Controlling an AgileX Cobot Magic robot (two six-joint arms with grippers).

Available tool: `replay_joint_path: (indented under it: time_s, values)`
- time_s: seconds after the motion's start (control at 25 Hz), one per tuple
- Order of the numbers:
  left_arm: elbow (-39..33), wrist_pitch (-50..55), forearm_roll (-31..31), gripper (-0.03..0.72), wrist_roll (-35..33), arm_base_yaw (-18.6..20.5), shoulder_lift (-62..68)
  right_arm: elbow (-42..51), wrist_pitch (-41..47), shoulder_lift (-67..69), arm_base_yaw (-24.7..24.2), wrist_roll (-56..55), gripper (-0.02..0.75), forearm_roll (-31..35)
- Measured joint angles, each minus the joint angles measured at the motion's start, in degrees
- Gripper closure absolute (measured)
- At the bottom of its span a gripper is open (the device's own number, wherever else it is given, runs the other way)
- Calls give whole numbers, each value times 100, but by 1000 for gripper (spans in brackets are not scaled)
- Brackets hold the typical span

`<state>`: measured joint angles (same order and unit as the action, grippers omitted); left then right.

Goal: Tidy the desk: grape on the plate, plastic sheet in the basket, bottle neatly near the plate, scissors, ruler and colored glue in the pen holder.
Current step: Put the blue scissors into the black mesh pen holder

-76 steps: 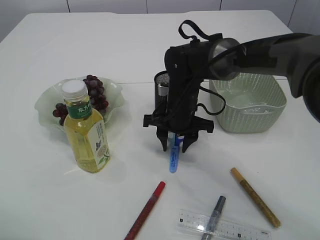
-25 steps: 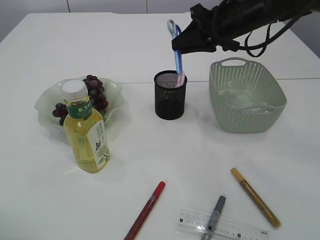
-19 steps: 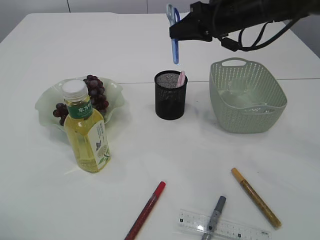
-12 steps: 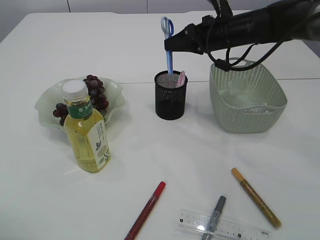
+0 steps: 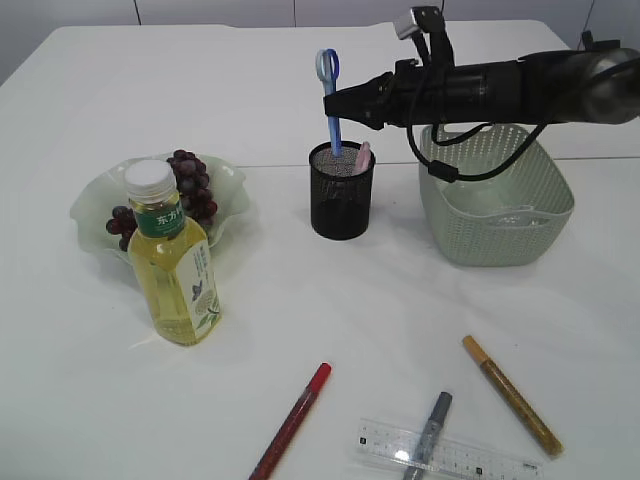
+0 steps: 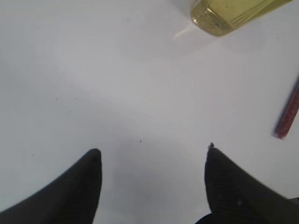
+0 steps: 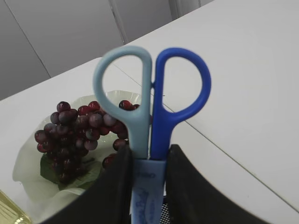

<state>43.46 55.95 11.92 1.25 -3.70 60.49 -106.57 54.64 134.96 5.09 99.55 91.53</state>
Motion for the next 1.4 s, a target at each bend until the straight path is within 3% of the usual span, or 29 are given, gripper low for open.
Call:
replay_joint_path:
  time_s: [0.4,0.64,1.0,1.12,1.28,1.4]
  values:
    - [0,44,-41,182,0,0,0,0,0,118,0,441,560,-41]
    - [0,44,-56,182,0,0,0,0,21,118,0,454,457,-80]
    - [0,57,-69,182,0,0,0,0,37,29,0,61,444,56]
    - [0,57,-69,182,0,0,0,0,-38,-363,-12,-682,444,-650]
    - [0,57,-93,182,0,0,0,0,-43,-1190,-12,-2655,444,-2581]
    - [0,33,-130,183,0,0,0,0,292,-1803,-12,-3425,444,-3681]
